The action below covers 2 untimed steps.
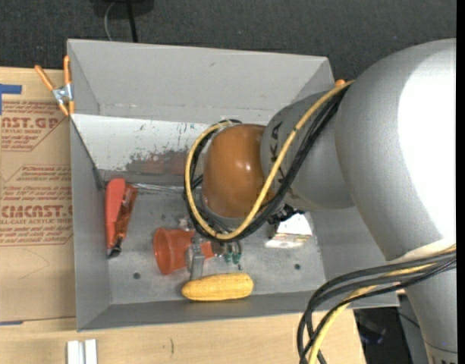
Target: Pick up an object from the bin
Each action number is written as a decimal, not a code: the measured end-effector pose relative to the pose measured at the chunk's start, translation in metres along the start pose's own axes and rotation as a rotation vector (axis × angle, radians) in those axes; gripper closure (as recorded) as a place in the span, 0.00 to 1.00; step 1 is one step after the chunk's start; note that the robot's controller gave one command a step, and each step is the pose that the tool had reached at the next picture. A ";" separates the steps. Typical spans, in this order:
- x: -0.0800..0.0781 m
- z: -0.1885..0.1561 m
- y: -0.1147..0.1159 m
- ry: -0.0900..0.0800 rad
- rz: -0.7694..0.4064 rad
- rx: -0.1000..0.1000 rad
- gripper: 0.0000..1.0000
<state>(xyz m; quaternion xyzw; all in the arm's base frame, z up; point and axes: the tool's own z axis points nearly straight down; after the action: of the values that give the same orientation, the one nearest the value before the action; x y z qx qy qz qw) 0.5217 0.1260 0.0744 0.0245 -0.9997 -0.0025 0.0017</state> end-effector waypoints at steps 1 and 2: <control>0.000 0.000 0.000 0.000 0.000 0.000 1.00; 0.002 -0.040 -0.003 0.005 0.010 0.002 1.00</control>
Offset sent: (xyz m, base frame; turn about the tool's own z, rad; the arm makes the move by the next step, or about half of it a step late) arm 0.0017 -0.0060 0.0966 0.0214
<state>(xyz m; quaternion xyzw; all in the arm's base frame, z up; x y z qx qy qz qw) 0.5201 0.1226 0.1146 0.0196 -0.9998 -0.0017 0.0042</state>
